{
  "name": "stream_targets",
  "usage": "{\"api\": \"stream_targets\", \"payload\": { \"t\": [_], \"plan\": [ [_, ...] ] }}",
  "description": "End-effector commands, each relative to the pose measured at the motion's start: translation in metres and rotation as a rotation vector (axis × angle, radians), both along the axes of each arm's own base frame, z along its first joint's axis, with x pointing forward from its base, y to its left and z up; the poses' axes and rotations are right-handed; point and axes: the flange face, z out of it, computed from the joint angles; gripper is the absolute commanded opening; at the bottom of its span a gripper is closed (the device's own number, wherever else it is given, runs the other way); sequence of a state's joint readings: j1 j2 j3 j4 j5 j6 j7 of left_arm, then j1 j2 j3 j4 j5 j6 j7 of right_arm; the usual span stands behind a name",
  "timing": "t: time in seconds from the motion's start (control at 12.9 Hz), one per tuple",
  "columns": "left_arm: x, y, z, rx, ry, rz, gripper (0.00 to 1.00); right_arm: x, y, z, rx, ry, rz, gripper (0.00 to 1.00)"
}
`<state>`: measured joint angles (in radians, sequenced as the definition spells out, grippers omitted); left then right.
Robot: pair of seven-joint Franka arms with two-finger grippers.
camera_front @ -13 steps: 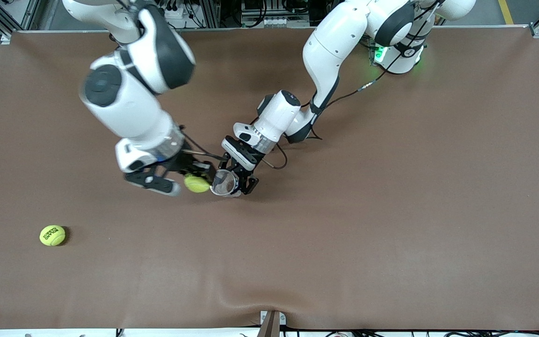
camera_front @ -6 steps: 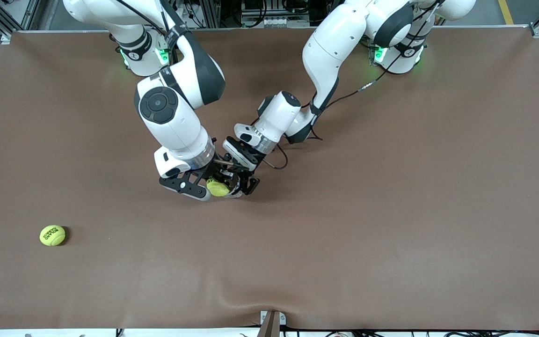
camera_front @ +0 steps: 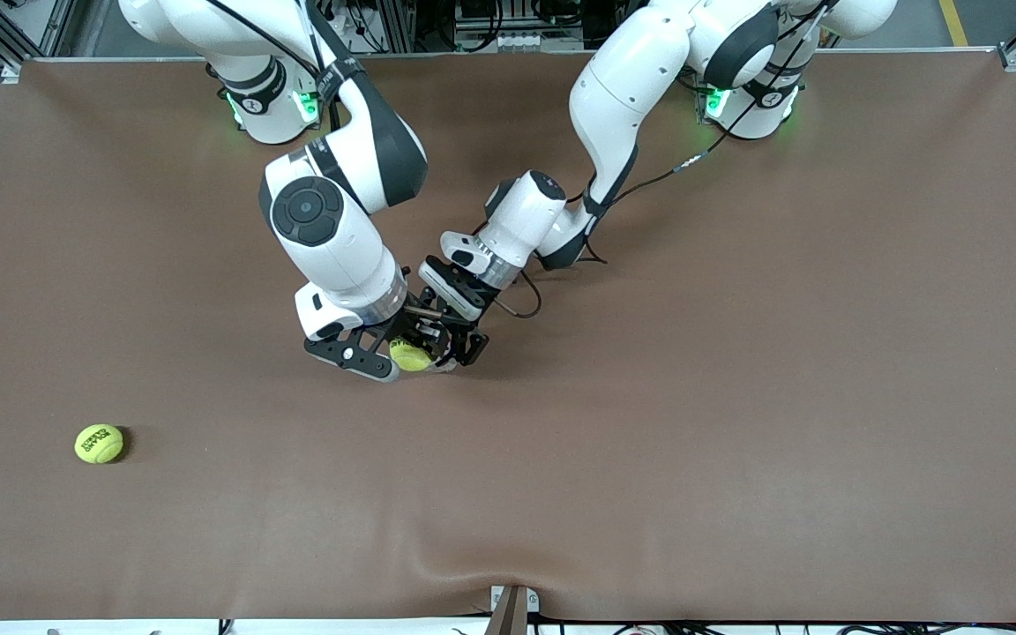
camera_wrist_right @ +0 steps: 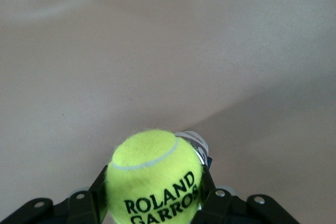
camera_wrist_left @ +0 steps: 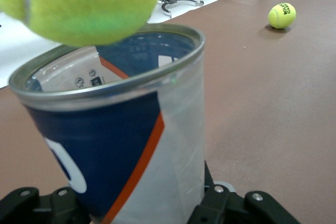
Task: Insert tennis ball vertically with right arm
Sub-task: 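Release the ball into the can and raise the right gripper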
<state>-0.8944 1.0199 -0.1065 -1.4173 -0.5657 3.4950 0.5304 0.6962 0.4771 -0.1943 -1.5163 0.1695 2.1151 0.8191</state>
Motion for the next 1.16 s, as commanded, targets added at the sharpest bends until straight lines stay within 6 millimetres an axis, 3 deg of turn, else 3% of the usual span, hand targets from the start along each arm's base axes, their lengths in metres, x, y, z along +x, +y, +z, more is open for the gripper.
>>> {"api": "stream_targets", "payload": {
  "t": [0.0, 0.77, 0.85, 0.93, 1.01, 1.08],
  "plan": [
    [-0.001, -0.003, 0.001, -0.007, -0.022, 0.006, 0.70, -0.002, -0.001, -0.004, -0.019, 0.003, -0.011, 0.01],
    [-0.004, -0.005, 0.001, -0.010, -0.020, 0.004, 0.81, -0.008, 0.002, -0.019, -0.027, 0.038, -0.011, 0.04],
    [-0.005, -0.006, 0.001, -0.010, -0.020, 0.002, 0.81, -0.010, 0.005, -0.021, -0.028, 0.041, -0.007, 0.12],
    [-0.005, -0.006, 0.001, -0.010, -0.020, 0.002, 0.81, -0.012, 0.008, -0.021, -0.028, 0.041, -0.004, 0.39],
    [-0.005, -0.006, 0.001, -0.011, -0.019, 0.004, 0.81, -0.013, 0.010, -0.021, -0.027, 0.039, -0.001, 0.90],
    [-0.005, -0.006, 0.001, -0.012, -0.018, 0.004, 0.81, -0.012, 0.009, -0.021, -0.027, 0.039, -0.006, 1.00]
  ]
}}
